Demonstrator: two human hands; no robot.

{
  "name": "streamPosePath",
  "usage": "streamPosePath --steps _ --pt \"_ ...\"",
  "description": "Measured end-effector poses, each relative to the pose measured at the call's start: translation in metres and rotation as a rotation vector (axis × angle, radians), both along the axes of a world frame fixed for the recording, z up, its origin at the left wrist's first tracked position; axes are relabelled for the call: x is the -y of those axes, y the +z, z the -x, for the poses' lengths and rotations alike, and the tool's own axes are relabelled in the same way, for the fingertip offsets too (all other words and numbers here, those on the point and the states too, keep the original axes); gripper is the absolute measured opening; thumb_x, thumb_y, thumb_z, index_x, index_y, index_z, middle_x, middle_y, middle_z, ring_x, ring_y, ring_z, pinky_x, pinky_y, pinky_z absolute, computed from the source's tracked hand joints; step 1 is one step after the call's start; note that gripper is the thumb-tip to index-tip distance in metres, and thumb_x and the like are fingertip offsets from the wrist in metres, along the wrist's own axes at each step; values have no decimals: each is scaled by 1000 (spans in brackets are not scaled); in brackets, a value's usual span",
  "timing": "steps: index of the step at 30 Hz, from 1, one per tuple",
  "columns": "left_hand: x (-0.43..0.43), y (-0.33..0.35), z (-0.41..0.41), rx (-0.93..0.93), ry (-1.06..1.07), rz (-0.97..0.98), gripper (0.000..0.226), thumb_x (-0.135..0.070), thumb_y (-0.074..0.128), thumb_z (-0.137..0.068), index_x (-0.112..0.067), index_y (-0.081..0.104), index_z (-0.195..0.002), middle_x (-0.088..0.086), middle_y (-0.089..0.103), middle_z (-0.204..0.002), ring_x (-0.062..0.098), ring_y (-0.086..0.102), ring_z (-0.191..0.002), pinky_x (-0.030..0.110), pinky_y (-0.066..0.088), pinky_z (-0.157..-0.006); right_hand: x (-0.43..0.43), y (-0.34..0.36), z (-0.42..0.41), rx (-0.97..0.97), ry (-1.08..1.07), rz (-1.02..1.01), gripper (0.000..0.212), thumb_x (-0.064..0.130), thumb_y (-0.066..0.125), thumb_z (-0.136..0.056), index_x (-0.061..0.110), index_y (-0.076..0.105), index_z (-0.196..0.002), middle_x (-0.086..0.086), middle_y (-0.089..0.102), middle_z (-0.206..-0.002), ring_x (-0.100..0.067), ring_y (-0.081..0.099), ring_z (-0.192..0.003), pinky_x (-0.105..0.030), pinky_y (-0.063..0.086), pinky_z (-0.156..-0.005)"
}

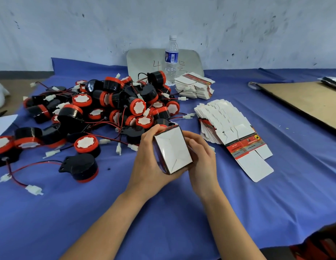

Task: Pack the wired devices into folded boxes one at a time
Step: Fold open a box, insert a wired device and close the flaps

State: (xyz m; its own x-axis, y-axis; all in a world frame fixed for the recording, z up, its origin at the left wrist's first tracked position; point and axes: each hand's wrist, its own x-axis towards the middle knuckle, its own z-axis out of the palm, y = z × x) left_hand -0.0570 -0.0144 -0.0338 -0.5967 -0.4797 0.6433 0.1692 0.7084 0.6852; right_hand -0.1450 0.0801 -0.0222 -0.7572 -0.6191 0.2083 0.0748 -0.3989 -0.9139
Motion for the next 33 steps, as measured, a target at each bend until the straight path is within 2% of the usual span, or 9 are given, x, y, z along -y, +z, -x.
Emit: streamPosePath --steps 3,7,12,16,21,24,28,31,33 --pt "2 -1 -2 19 -44 -68 104 -48 86 -60 -19 30 -143 -10 42 -141 10 44 -132 21 42 -102 -2 2 -1 -13 41 -62 30 32 65 -80 28 66 -110 -5 73 -103 -21 67 -95 -33 53 -78" --pt "6 1 -4 100 -3 -23 117 -56 84 -60 -22 19 -151 -24 30 -151 10 32 -140 42 37 -111 0 3 -5 -74 39 -89 53 19 73 -73 35 57 -122 -1 74 -97 -17 69 -89 -28 56 -71" --pt "46 8 -18 459 482 456 91 -43 72 -82 -27 19 -154 0 23 -159 26 3 -150 66 -2 -113 1 -3 -8 -472 -386 -256 62 13 78 -75 33 54 -129 11 64 -95 -8 57 -87 -10 40 -82" --pt "78 15 -52 623 891 39 69 -50 61 -87 -25 37 -147 7 32 -153 33 16 -145 66 4 -112 6 -13 -6 -1148 -729 -590 58 16 87 -65 18 65 -118 -1 65 -102 -16 45 -110 -45 18 -106" --pt "87 18 -69 1051 761 38 84 -60 59 -86 -37 12 -152 1 11 -156 38 31 -133 50 29 -105 10 -17 -12 -1339 -636 -549 47 66 68 -71 22 71 -88 4 65 -97 -19 50 -115 -62 18 -105" --pt "88 20 -68 850 729 1 77 -21 64 -88 -36 23 -151 -1 10 -158 33 33 -133 51 36 -101 11 -14 -14 -1346 -698 -389 49 65 64 -76 17 66 -65 2 67 -92 -19 54 -109 -62 24 -102" --pt "76 37 -58 24 671 -48 51 2 54 -85 -18 55 -132 8 34 -146 23 57 -100 18 44 -89 8 -12 -16 -1311 -706 -260 40 51 68 -80 12 69 -68 -5 68 -96 -20 54 -107 -63 33 -93" --pt "62 52 -55 -486 258 -460 42 -2 43 -82 -18 59 -117 5 52 -132 11 61 -93 20 48 -83 9 -9 -24 -1316 -678 -158 38 52 62 -86 15 64 -97 -7 65 -107 -21 54 -109 -55 39 -90" --pt "57 56 -58 -616 -123 -804 38 -10 40 -84 -18 57 -117 2 59 -128 13 64 -102 29 54 -79 12 -9 -28 -1343 -628 -176 46 55 61 -85 19 54 -113 -5 60 -119 -20 52 -113 -49 38 -95"
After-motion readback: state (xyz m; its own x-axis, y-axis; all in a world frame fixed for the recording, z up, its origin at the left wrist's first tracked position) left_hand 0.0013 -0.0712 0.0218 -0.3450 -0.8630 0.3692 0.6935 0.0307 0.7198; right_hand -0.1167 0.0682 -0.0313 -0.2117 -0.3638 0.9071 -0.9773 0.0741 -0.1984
